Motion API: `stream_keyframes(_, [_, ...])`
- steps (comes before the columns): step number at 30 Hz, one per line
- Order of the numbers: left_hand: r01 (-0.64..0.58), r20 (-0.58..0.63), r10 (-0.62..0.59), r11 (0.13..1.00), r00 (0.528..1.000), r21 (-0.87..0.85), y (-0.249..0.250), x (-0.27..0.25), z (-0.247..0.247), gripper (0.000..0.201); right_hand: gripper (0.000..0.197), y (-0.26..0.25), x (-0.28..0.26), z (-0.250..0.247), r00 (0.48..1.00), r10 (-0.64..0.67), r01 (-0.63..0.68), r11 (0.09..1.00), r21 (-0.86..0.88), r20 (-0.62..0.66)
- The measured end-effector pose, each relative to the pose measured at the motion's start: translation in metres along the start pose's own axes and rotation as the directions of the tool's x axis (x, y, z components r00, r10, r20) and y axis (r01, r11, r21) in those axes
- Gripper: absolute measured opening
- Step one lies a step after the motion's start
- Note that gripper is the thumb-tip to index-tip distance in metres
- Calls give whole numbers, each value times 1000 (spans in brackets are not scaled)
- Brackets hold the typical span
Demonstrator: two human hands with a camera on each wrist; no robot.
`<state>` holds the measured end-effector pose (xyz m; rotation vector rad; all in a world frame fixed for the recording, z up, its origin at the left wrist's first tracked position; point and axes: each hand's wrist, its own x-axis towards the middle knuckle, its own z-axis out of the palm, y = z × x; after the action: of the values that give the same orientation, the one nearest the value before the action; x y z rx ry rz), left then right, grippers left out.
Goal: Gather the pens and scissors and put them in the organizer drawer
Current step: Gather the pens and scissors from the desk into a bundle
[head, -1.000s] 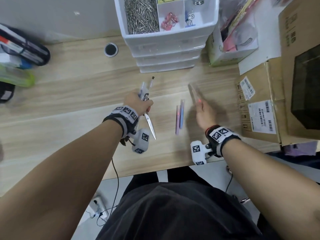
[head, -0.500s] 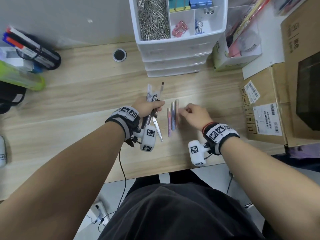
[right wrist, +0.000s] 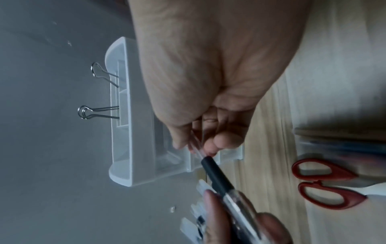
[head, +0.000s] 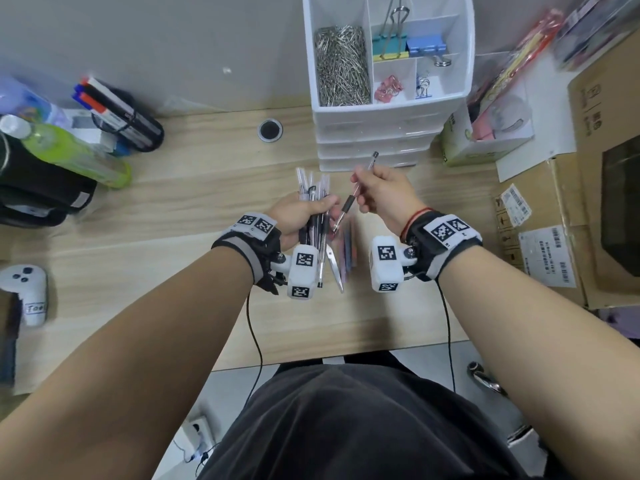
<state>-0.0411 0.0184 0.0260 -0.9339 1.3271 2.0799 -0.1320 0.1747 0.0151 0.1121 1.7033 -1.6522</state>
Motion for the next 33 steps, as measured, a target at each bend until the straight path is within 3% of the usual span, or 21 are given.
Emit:
stream_keyframes(3, [-25, -133, 8, 991, 991, -129, 1, 1, -9, 13, 19, -11, -9, 5, 992, -111, 117, 986, 120, -53])
stream_keyframes(7, [-130, -305, 73, 977, 949, -171, 4, 3, -16, 17, 10, -23, -19, 16, 970, -236, 241, 961, 137, -54])
stream_keyframes(10, [-149, -347, 80, 973, 934, -178, 10, 2, -18, 27, 11, -30, -26, 23, 955, -296, 297, 955, -3, 30])
stream_keyframes(15, [-104, -307, 49, 981, 951, -167, 21, 3, -23, 69, 9, -28, -35, 37, 928, -197, 332, 820, -466, 315])
stream_keyframes(17, [-51, -293, -4, 982, 956, -180, 25, 0, -20, 65, 6, -23, -36, 41, 901, -156, 374, 752, -542, 405])
stream_keyframes(20, [39, -259, -92, 979, 962, -202, 28, -2, -19, 49, 10, -23, -37, 43, 879, -64, 341, 777, -530, 472])
stream_keyframes(23, [26, -315, -96, 975, 944, -222, 29, 0, -21, 37, 23, -25, -36, 42, 896, -55, 287, 829, -480, 441])
stream_keyframes(25, [-63, -391, -55, 957, 919, -282, 32, 1, -21, 18, 28, -26, -35, 43, 938, -54, 205, 884, -419, 343])
stream_keyframes(27, [-161, -448, -5, 930, 894, -331, 34, 7, -22, 20, 42, -24, -37, 49, 981, -11, 63, 961, -270, 191])
stream_keyframes(29, [-217, -463, 20, 901, 886, -376, 37, 10, -18, 21, 58, -21, -37, 61, 993, 95, -96, 995, 0, 68])
stream_keyframes(31, [-243, -450, 24, 867, 893, -436, 38, 13, -11, 22, 61, -20, -35, 74, 977, 214, -204, 935, 291, -3])
stream_keyframes(33, [-239, -418, 20, 844, 908, -479, 37, 16, -1, 22, 63, -23, -29, 80, 956, 292, -244, 851, 465, -33])
